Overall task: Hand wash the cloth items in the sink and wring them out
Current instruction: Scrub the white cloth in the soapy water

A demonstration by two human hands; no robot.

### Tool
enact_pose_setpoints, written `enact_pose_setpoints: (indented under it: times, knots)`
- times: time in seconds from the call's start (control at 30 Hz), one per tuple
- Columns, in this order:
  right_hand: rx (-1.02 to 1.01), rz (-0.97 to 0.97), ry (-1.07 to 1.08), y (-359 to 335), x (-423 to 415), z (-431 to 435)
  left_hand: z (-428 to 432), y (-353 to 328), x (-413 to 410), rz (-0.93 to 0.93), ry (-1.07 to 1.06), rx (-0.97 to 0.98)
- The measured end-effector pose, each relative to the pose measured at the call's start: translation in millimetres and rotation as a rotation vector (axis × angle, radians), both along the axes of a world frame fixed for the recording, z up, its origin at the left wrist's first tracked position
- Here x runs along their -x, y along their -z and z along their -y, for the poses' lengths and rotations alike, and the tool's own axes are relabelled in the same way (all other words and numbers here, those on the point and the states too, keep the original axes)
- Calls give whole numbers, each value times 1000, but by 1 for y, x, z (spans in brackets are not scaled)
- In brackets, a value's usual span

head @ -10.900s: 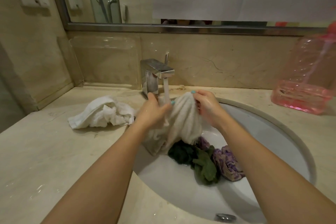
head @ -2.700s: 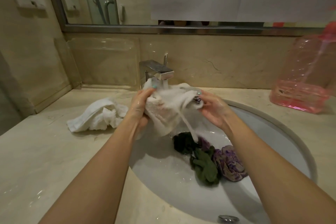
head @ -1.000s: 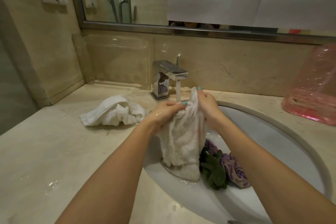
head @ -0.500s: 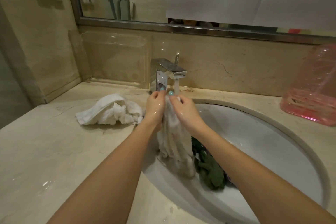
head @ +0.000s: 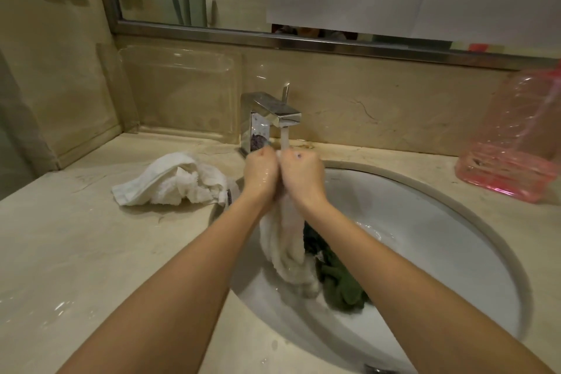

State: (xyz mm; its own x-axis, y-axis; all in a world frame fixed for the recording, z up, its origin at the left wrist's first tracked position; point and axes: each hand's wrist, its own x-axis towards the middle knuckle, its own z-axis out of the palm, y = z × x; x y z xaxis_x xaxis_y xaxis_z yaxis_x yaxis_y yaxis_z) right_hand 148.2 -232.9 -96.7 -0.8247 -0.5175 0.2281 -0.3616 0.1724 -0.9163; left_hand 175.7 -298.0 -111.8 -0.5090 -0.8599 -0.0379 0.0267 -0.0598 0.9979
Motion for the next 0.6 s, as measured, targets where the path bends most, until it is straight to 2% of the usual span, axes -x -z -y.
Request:
enact_pose_setpoints:
  times: [0.07, 0.13, 0.23, 0.33, 0.4, 0.47, 0.6]
  knots:
    - [30, 142, 151, 2, 25, -2, -19, -2, 6, 6, 59, 51]
    - [66, 240, 190, 6, 36, -9, -30, -3, 11, -2, 114, 86]
    - [90, 75, 54, 7, 16, -10, -10, -5, 9, 5, 47, 75]
    - [45, -53, -42, 3, -3, -3, 5, -5, -1, -16, 10, -32]
    - [17, -15, 46, 4, 16, -2, -6, -10, -2, -54, 74, -78]
    - [14, 46, 133, 6, 40, -13, -25, -17, 2, -67, 174, -33]
    - [-48, 150, 68, 9, 45, -25, -36, -16, 5, -129, 244, 125]
